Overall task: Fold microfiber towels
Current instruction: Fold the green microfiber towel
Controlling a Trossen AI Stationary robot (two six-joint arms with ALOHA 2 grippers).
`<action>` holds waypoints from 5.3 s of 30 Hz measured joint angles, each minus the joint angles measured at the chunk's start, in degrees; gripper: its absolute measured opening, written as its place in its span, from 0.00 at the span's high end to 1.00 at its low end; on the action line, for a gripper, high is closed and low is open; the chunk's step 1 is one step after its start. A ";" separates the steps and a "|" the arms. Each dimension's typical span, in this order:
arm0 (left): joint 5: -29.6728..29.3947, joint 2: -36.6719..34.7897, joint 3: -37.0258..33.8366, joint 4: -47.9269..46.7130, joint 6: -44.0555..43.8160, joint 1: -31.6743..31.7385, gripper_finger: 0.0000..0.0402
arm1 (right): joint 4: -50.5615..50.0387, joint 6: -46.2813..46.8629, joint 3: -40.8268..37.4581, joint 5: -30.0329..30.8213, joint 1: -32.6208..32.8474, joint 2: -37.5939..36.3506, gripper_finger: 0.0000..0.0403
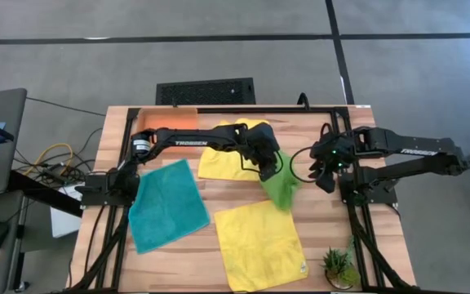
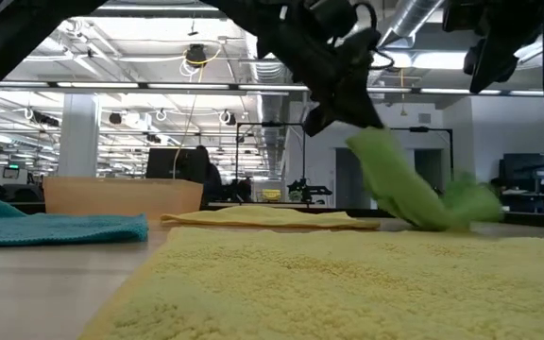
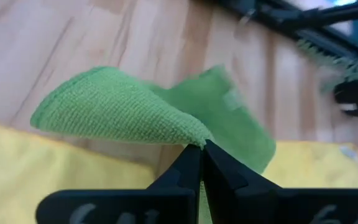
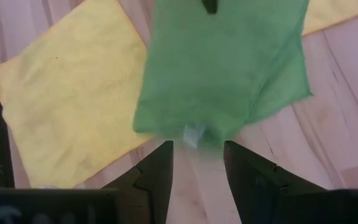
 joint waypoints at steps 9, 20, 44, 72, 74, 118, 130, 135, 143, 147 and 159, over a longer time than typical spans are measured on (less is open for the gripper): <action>-0.40 0.96 -2.06 -7.86 -0.92 0.51 1.00 | 0.95 -0.35 0.00 -0.02 0.00 0.00 0.59; -5.27 0.96 -8.89 -7.17 -5.18 0.60 1.00 | 0.96 -0.44 0.00 1.24 0.00 0.00 0.59; -9.49 -0.76 -6.51 -10.98 -10.12 2.07 0.61 | 0.97 5.53 0.00 -0.53 -1.05 0.00 0.59; -15.84 -16.44 -3.08 -21.80 -7.69 1.23 0.59 | 9.31 19.42 -8.70 -9.31 -6.61 26.18 0.59; -15.84 -16.44 -3.08 -21.78 -7.69 1.23 0.59 | 9.98 18.80 -8.70 -9.33 -6.25 28.12 0.59; -15.77 -16.44 -3.17 -21.78 -7.63 1.23 0.59 | 12.67 8.56 -5.39 -3.29 -6.56 38.76 0.95; -15.73 -16.45 -3.17 -22.24 -7.61 1.23 0.59 | 7.15 7.70 1.63 -1.32 -6.70 34.08 0.97; -15.74 -16.44 -3.17 -22.32 -7.60 1.23 0.59 | 6.13 5.50 4.82 -0.29 -7.96 34.55 0.99; -15.79 -16.46 -3.17 -22.53 -7.59 1.23 0.59 | 3.66 2.33 8.71 4.27 -11.66 34.52 0.98; -15.75 -16.46 -3.17 -22.64 -7.56 1.22 0.59 | 1.84 0.70 8.94 6.94 -14.22 34.51 0.99; -15.75 -16.46 -3.17 -22.88 -7.56 1.20 0.59 | 3.47 -0.85 8.48 7.05 -18.30 35.32 0.94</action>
